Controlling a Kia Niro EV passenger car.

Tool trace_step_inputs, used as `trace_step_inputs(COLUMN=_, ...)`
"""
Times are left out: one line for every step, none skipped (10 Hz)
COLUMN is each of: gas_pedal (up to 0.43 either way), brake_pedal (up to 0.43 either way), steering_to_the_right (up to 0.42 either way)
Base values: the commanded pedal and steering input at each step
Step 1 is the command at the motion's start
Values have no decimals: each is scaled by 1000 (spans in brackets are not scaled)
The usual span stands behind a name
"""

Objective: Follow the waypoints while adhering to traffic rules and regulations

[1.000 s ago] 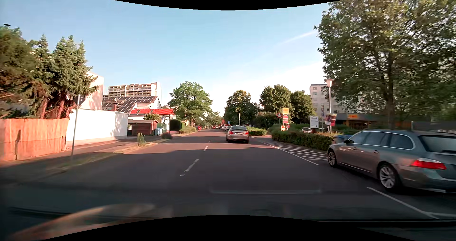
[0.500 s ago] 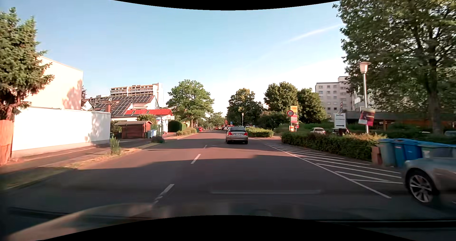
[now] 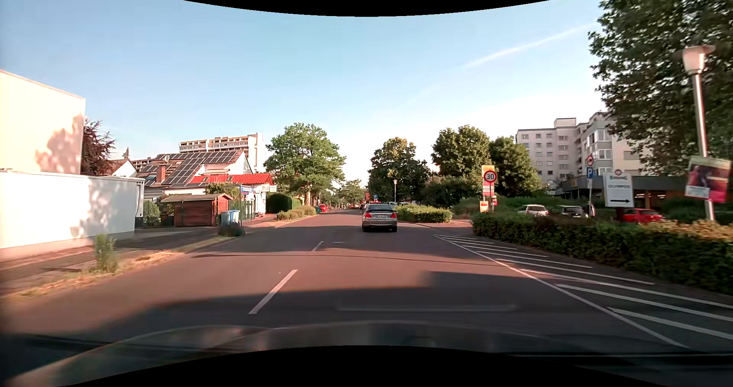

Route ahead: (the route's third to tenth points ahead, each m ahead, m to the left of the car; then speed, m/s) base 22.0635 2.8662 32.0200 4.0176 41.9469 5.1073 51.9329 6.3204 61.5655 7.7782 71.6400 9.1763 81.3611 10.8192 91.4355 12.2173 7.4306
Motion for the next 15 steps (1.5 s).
trace_step_inputs(gas_pedal=0, brake_pedal=0, steering_to_the_right=-19)
trace_step_inputs(gas_pedal=0, brake_pedal=0, steering_to_the_right=-19)
trace_step_inputs(gas_pedal=0, brake_pedal=0, steering_to_the_right=-19)
trace_step_inputs(gas_pedal=0, brake_pedal=0, steering_to_the_right=-19)
trace_step_inputs(gas_pedal=0, brake_pedal=0, steering_to_the_right=-19)
trace_step_inputs(gas_pedal=0, brake_pedal=0, steering_to_the_right=-19)
trace_step_inputs(gas_pedal=8, brake_pedal=0, steering_to_the_right=-19)
trace_step_inputs(gas_pedal=8, brake_pedal=0, steering_to_the_right=-19)
trace_step_inputs(gas_pedal=8, brake_pedal=0, steering_to_the_right=-20)
trace_step_inputs(gas_pedal=20, brake_pedal=0, steering_to_the_right=-20)
trace_step_inputs(gas_pedal=20, brake_pedal=0, steering_to_the_right=-21)
trace_step_inputs(gas_pedal=20, brake_pedal=0, steering_to_the_right=-21)
trace_step_inputs(gas_pedal=20, brake_pedal=0, steering_to_the_right=-23)
trace_step_inputs(gas_pedal=20, brake_pedal=0, steering_to_the_right=-23)
trace_step_inputs(gas_pedal=28, brake_pedal=0, steering_to_the_right=-24)
